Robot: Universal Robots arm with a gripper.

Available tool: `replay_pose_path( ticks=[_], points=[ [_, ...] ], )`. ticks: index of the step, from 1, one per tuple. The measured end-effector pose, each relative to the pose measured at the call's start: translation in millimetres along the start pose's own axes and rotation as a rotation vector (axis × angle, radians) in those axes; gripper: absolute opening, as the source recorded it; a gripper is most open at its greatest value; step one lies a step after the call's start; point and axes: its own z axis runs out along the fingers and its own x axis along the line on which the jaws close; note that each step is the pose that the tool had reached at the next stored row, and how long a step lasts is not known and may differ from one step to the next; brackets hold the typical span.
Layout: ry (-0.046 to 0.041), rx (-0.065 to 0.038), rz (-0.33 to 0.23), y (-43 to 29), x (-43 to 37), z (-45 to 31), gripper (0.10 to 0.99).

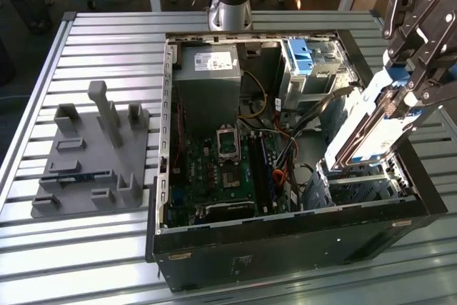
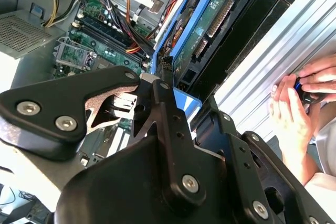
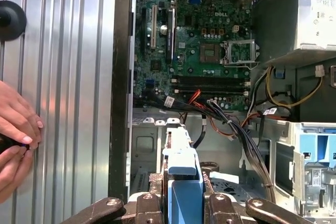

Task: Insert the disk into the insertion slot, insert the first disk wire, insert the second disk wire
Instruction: 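Insert the disk into the insertion slot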

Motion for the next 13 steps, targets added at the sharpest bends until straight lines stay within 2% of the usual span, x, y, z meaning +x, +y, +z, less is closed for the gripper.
replay_pose_path(
  ticks=[13],
  points=[
    [0.0023, 0.000, 0.000, -0.3, 2.3, 7.8, 0.365]
  ],
)
